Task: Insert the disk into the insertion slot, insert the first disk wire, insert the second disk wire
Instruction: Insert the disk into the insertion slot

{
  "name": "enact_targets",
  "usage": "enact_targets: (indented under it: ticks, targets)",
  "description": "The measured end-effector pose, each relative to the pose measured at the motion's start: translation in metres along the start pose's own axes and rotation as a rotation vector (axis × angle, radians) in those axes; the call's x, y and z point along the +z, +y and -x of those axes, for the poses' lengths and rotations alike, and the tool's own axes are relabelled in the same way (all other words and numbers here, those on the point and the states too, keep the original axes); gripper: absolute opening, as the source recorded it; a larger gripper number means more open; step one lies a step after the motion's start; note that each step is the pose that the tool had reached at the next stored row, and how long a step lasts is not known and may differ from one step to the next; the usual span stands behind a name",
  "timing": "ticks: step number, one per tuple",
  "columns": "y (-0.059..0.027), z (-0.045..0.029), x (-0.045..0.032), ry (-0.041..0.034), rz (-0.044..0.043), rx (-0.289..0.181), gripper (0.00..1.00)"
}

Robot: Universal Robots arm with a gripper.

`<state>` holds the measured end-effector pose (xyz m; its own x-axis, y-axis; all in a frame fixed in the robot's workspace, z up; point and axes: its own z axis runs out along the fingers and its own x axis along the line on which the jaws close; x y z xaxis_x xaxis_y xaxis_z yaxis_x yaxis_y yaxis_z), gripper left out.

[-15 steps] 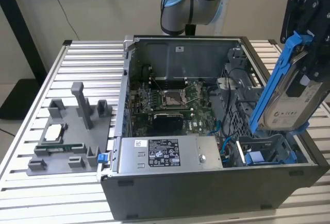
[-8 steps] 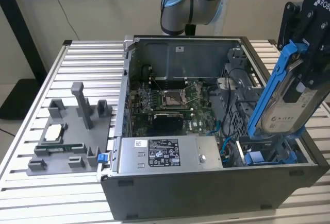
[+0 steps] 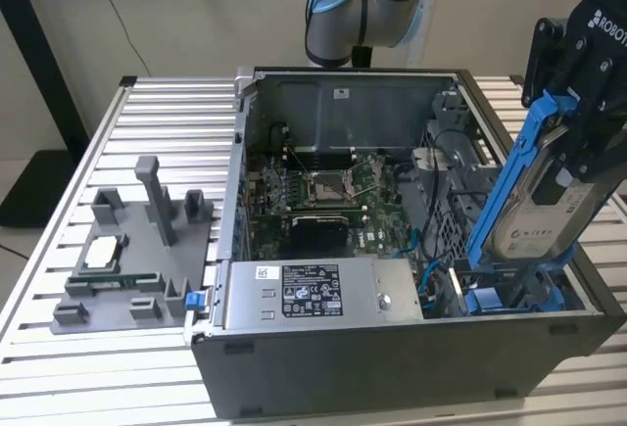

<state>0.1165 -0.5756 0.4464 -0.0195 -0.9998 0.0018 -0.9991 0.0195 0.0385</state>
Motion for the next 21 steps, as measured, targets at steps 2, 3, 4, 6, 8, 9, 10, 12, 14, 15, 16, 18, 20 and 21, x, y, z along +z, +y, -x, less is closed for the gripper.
enact_targets:
  ticks: [2,3,4,6,8,9,10,12,14,15,16,18,20,21]
  targets:
    - [0.0,0.0,0.0002,0.0001,0.0,0.0,0.0]
    - [-0.0001,0.0,0.0003,0.0001,0.0,0.0,0.0]
    - [-0.0001,0.0,0.0003,0.0001,0.0,0.0,0.0]
    - [-0.0001,0.0,0.001,-0.0002,0.0,0.0,0.0]
    - [-0.0001,0.0,0.0025,-0.0002,0.0,0.0,0.0]
    - [-0.0001,0.0,0.0036,-0.0004,0.0,0.0,0.0]
    - [-0.0002,0.0,0.0049,-0.0007,0.0,0.0,0.0]
    - [-0.0003,0.0,0.0074,-0.001,0.0,0.0,0.0]
    - [-0.0003,0.0001,0.0088,-0.0016,0.0,0.0,0.0]
    - [-0.0004,0.0001,0.0094,-0.0019,0.0,0.0,0.0]
    - [-0.0004,0.0001,0.0101,-0.0023,0.0,0.0,0.0]
    - [-0.0004,0.0001,0.0108,-0.0022,0.0,0.0,0.0]
    - [-0.0004,0.0001,0.0108,-0.0023,0.0,0.0,0.0]
    - [-0.0004,0.0002,0.0109,-0.0032,0.0,0.0,0.0]
